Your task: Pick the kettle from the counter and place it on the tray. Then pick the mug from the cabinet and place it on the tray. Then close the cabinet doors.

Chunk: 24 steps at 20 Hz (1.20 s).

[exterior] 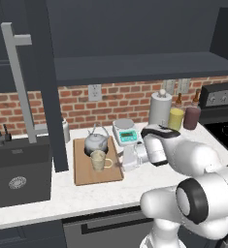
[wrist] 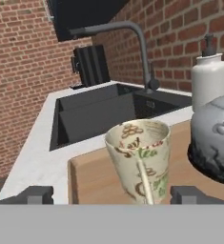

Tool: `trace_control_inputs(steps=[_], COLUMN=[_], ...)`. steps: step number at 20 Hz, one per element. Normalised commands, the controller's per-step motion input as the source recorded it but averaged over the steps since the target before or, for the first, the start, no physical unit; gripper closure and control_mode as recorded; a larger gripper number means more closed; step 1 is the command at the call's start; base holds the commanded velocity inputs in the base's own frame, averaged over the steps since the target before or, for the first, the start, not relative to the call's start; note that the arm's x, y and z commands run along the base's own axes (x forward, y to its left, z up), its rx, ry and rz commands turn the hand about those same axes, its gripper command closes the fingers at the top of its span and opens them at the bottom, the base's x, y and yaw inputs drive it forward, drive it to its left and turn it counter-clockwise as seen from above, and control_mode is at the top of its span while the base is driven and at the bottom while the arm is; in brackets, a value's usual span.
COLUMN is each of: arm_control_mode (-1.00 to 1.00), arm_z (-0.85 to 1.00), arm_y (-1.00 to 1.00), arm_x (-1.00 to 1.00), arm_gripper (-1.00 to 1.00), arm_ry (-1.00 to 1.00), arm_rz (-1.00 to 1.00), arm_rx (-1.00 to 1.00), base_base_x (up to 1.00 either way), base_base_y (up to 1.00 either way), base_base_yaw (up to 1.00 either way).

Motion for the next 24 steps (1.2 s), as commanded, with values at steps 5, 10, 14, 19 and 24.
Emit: trace_control_inputs(steps=[5, 10, 14, 19, 24], arm_control_mode=[-1.00, -1.00, -1.00, -1.00, -1.00], arm_z=[0.67, 0.67, 0.27, 0.00, 0.00], arm_y=[-0.01, 0.00, 0.00, -0.02, 0.00], arm_x=[-0.64, -0.58, -0.30, 0.00, 0.00], arm_gripper=[-1.00, -1.00, -1.00, -1.00, -1.00], arm_ry=[0.06, 0.15, 0.20, 0.01, 0.00], arm_rz=[-0.04, -0.15, -0.20, -0.02, 0.00], arm_rx=[0.00, -0.02, -0.04, 0.00, 0.00], base_base_x=[0.00, 0.00, 0.00, 0.00, 0.00], base_base_y=[0.00, 0.00, 0.00, 0.00, 0.00], base_base_yaw=[0.00, 0.00, 0.00, 0.00, 0.00])
